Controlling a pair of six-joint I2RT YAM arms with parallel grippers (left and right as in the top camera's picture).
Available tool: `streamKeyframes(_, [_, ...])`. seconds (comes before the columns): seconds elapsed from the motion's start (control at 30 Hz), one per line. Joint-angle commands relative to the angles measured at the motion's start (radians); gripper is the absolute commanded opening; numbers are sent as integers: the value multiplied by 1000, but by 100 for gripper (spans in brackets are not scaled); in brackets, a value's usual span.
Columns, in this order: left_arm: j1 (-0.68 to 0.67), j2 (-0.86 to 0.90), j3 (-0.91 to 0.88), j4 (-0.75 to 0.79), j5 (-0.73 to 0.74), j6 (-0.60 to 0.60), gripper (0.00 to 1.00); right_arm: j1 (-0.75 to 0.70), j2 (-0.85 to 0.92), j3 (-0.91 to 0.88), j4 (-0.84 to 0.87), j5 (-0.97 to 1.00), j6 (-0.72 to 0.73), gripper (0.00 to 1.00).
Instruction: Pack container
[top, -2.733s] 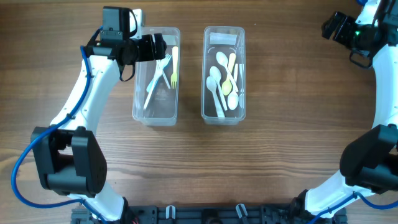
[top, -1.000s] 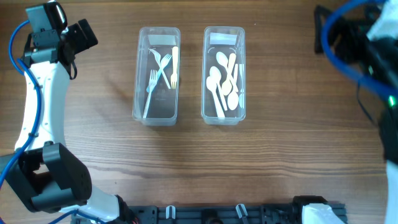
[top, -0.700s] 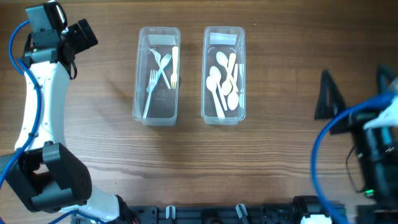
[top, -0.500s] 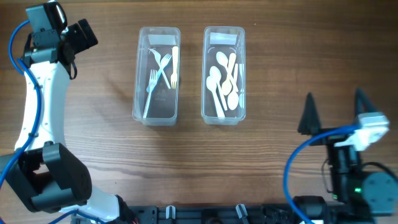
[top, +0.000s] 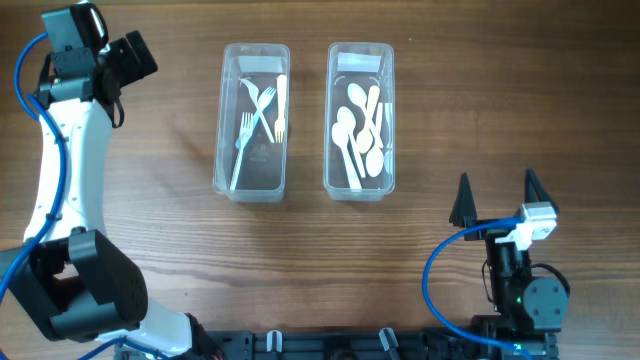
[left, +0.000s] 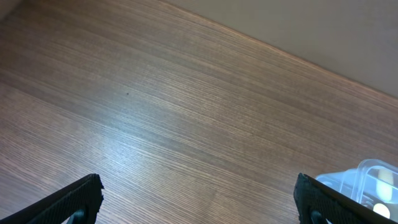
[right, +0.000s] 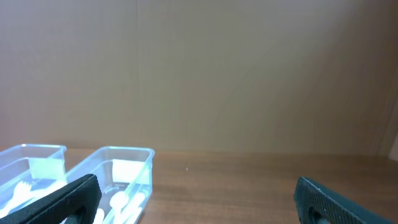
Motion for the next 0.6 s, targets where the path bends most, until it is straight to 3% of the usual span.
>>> streamKeyframes(0.0, [6,-16,15,-1,-13,1,100,3,-66,-31,-3,-7,-49,100])
streamKeyframes(0.57, [6,-16,15,-1,-13,1,100,3,-59,-31,-201,-20,-92,100])
